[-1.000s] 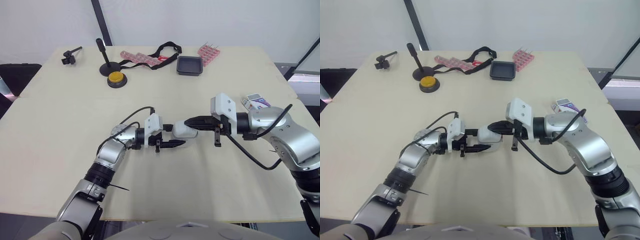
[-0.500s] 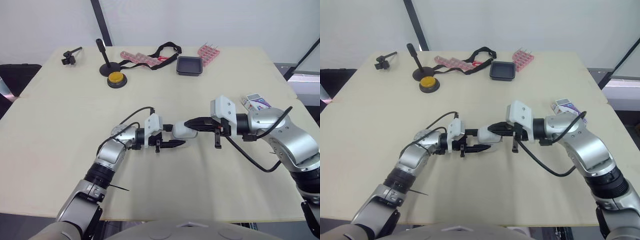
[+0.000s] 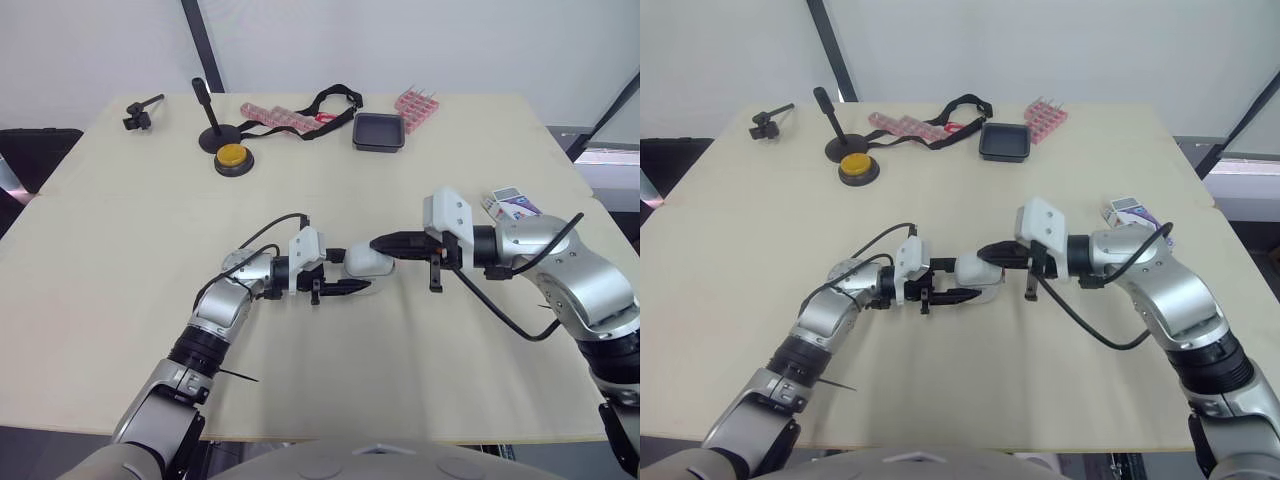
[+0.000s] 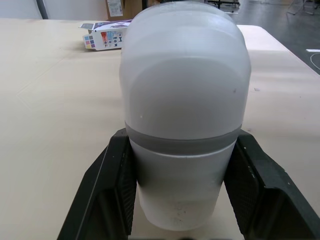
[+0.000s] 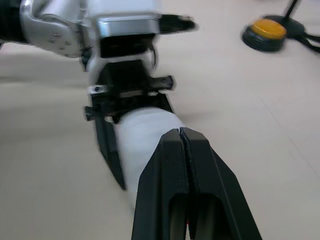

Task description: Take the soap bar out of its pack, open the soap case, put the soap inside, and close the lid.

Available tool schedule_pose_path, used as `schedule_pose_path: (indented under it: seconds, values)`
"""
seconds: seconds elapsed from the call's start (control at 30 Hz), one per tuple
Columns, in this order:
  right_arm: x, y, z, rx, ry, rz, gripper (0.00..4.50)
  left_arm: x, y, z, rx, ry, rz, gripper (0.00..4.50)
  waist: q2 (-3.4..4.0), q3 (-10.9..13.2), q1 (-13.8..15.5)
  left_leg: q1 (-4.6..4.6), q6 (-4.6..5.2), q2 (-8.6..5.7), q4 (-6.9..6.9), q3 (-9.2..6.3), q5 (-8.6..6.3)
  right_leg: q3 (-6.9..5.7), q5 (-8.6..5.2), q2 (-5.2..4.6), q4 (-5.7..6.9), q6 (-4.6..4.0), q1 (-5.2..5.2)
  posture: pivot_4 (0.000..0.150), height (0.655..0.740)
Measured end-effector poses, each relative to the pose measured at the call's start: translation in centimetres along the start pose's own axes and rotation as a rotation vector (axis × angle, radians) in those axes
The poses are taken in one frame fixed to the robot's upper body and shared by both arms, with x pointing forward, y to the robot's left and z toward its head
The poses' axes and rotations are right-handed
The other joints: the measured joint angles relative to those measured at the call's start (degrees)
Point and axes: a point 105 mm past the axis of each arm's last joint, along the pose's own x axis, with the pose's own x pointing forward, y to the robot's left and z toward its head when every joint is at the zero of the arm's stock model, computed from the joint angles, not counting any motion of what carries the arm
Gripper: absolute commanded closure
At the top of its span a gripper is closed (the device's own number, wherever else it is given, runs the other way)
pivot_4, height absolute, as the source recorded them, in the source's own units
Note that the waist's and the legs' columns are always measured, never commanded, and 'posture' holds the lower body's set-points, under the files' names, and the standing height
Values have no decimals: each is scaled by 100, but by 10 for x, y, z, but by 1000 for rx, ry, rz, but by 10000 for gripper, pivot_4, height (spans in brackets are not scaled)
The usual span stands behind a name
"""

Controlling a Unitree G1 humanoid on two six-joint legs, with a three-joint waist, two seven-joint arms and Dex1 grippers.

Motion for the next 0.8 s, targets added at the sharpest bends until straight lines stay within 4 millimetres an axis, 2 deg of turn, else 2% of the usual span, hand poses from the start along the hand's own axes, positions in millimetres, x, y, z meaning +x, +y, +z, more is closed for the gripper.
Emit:
schedule_pose_path:
  seconds: [0.07, 0.13, 0.23, 0.33, 0.47, 0.7, 0.8]
  values:
    - [-11, -9, 8, 12, -55, -42, 39316, 0, 1, 1, -11, -1, -5, 26038, 2, 1, -2, -2, 0, 0, -4, 0, 0, -1, 0, 0, -1, 0, -4, 1500, 7291]
    - [-28, -9, 15, -24, -96, -46, 33297, 1, 2, 2, -47, -3, -14, 26038, 0, 3, 24, -4, 1, 2, -11, -2, -1, -11, 0, 1, -6, 0, -4, 1500, 7291]
    - [-47, 6, 0, -51, -94, -13, 23355, -5, 8, 2, -140, 11, -9, 26038, -4, 5, 27, -7, 2, 4, -19, -3, -2, -15, 0, 3, -16, 2, -5, 1500, 7291]
    - [-54, 21, -12, -88, -100, 18, 13885, -9, 10, 5, -238, 29, -13, 26038, -2, 6, -36, -6, 3, 5, -20, 0, -2, -11, 0, 4, -14, 1, -13, 1500, 7291]
    - [-57, 40, -24, -145, -132, 39, 571, -11, 2, 4, -505, 64, -46, 26038, -2, 8, -42, -6, 3, 5, -20, 0, -2, -11, -2, 2, -14, -3, -14, 1500, 7291]
    - [-59, 50, -40, -151, -122, 1, 197, -17, -23, 0, -1024, 207, -108, 26038, -2, 11, -29, -9, 3, 2, -19, -1, -2, -11, -3, 2, -18, -4, -14, 1500, 7291]
    - [-59, 52, -45, -127, -111, -10, 197, -20, -20, 0, -1163, 236, -74, 26038, 0, 12, -22, -11, 3, -2, -19, -1, -1, -11, -3, 0, -23, -4, -12, 1500, 7291]
